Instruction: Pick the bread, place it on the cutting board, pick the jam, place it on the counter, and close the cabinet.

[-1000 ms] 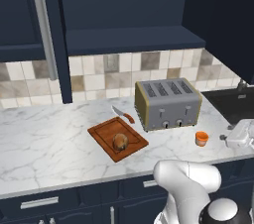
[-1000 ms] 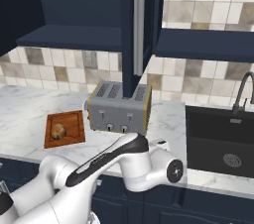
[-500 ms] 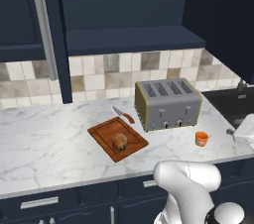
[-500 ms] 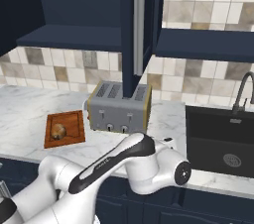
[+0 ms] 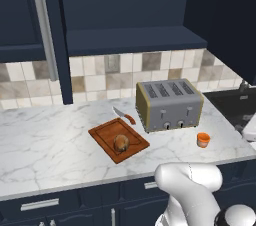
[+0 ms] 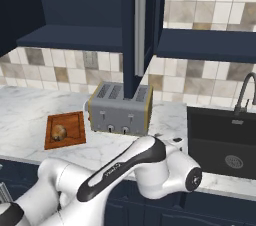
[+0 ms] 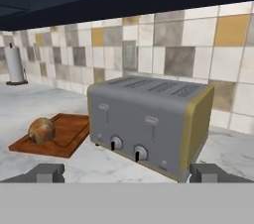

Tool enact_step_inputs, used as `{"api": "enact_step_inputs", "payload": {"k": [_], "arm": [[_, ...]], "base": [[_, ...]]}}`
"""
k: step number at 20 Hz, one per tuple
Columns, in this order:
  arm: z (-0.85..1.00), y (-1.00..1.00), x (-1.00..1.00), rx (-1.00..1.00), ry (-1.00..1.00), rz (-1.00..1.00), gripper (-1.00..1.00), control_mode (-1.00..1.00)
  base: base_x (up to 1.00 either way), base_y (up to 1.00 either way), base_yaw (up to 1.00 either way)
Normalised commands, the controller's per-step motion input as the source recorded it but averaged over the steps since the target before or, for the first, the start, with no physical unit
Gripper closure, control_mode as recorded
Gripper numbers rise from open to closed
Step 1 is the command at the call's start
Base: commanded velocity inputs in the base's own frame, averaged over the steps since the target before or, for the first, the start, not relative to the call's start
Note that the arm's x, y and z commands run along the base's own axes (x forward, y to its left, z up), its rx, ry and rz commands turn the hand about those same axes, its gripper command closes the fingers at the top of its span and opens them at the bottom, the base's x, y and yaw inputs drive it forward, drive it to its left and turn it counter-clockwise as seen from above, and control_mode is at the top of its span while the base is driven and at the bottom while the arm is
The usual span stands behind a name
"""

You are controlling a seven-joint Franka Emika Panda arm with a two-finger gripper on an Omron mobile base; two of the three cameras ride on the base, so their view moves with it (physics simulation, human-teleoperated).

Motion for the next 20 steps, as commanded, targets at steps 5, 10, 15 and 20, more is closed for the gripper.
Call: {"api": "enact_step_inputs", "payload": {"k": [5,10,15,20], "arm": [[0.22,-0.19,0.00,0.04,-0.06,0.00,-1.00,-1.00],[0.36,-0.22,0.00,0.09,-0.02,0.00,-1.00,-1.00],[0.31,-0.18,0.00,0.08,-0.01,0.00,-1.00,-1.00],[0.31,-0.13,0.00,0.07,0.00,0.00,-1.00,-1.00]], "base": [[0.00,0.00,0.00],[0.00,0.00,0.00],[0.00,0.00,0.00],[0.00,0.00,0.00]]}}
